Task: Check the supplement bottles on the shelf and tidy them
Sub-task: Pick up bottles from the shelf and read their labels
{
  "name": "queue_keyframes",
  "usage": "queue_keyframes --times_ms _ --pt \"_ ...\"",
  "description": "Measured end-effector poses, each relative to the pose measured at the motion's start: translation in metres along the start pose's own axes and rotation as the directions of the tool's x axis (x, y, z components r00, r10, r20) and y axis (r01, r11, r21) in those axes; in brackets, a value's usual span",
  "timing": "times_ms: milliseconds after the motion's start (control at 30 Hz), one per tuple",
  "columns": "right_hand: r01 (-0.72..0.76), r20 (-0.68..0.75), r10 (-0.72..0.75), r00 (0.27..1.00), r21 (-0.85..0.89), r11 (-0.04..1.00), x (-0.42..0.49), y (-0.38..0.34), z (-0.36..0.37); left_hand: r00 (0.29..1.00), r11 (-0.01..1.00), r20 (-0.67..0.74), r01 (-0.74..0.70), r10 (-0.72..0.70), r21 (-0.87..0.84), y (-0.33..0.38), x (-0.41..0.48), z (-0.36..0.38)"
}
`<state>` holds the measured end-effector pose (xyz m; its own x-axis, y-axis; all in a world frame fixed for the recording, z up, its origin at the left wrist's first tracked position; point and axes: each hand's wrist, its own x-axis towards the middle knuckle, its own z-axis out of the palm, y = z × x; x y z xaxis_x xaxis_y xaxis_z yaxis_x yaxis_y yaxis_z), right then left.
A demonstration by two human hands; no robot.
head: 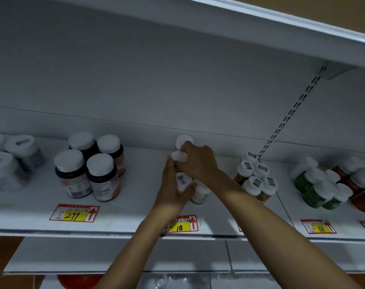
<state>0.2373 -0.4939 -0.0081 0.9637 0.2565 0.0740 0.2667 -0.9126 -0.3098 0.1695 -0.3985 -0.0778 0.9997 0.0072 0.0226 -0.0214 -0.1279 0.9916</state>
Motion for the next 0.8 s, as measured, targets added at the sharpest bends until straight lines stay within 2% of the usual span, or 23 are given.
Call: queue_keyframes --times_ms 167,267,367,433,500,567,633,700,733,800 --pt "0.053 -0.215 -0.044 0.976 0.036 0.998 -0.008 -0.005 -0.012 0.998 0.998 0.001 -0.056 0.056 0.009 0.003 -0.002 -0.001" --pt "0.08 -0.366 0.006 0.931 0.219 0.972 -0.027 -0.01 -0.034 0.998 0.997 -0.015 -0.068 0.068 0.026 0.015 -0.007 -0.002" --pt "0.097 -0.444 0.156 0.882 0.495 0.864 -0.058 -0.017 -0.059 0.987 0.995 -0.137 -0.081 0.087 0.049 0.027 -0.02 0.0" --pt "0.085 -0.415 0.262 0.871 0.654 0.752 -0.078 -0.02 -0.07 0.959 0.982 -0.213 -0.186 0.189 0.035 0.042 -0.035 -0.001" --pt "0.112 -0.367 0.303 0.879 0.778 0.618 -0.097 -0.023 -0.076 0.911 0.942 -0.242 -0.328 0.334 0.064 0.058 -0.051 -0.004" --pt "0.108 -0.306 0.317 0.898 0.85 0.515 -0.114 -0.028 -0.079 0.882 0.916 -0.246 -0.391 0.401 0.089 0.072 -0.064 -0.005" --pt "0.074 -0.229 0.316 0.921 0.897 0.436 -0.125 -0.032 -0.08 0.913 0.937 -0.249 -0.346 0.323 -0.053 0.087 -0.077 -0.004" --pt "0.038 -0.145 0.299 0.943 0.941 0.336 -0.13 -0.033 -0.08 0.972 0.923 -0.205 -0.18 0.114 -0.34 0.1 -0.085 -0.004" --pt "0.032 -0.117 0.284 0.952 0.958 0.285 -0.132 -0.034 -0.082 0.99 0.875 -0.14 -0.07 0.003 -0.478 0.107 -0.088 -0.004" --pt "0.041 -0.096 0.246 0.965 0.975 0.22 -0.137 -0.034 -0.083 0.987 0.718 0.05 0.143 -0.15 -0.681 0.118 -0.094 -0.008"
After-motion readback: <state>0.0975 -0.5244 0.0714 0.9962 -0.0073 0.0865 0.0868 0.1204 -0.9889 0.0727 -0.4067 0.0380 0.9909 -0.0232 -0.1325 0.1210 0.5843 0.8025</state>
